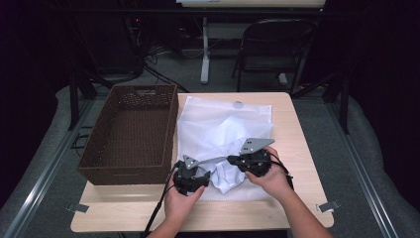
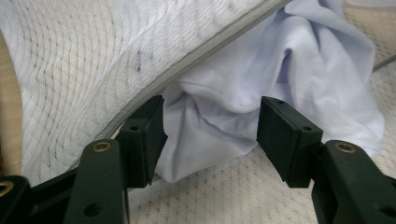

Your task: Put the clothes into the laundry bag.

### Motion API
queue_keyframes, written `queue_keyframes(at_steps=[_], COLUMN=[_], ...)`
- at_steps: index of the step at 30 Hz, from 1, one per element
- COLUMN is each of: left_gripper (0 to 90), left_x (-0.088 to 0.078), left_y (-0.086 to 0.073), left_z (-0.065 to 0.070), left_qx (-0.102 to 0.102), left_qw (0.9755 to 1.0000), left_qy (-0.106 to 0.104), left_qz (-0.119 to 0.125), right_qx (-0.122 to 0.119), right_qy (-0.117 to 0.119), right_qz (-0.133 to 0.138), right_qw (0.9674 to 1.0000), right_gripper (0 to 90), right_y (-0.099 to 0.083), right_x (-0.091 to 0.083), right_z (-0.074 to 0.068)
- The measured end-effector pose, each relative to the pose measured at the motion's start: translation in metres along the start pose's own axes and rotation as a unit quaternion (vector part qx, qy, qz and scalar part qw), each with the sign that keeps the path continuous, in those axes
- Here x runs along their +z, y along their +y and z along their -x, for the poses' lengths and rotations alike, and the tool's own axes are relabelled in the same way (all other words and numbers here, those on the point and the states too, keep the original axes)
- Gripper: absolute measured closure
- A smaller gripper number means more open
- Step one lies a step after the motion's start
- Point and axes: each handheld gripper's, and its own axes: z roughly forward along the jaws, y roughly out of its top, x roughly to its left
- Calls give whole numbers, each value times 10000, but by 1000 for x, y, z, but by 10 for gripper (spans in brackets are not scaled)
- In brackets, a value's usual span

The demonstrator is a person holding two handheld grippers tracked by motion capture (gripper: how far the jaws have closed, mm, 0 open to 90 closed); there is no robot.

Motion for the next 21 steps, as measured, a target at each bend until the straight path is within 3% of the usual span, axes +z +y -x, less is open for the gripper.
queue_keyframes(at_steps=[7,10,15,21], left_gripper=[410,498,615,772], left_x=[13,20,26,26], left_y=[-3,-6,-10,-12], left_z=[-1,2,2,2], left_qx=[-56,-18,-17,86], left_qw=[9999,9996,9994,9996], left_qy=[-93,-185,-151,-166], left_qz=[-125,-223,-307,-232], right_qx=[-11,-15,-13,-20], right_qy=[12,13,21,23], right_qz=[23,16,3,2], right_qw=[10000,10000,10000,10000], right_gripper=[880,880,880,880], right_y=[1,1,1,1], right_x=[0,0,0,1], right_z=[-1,-1,-2,-2])
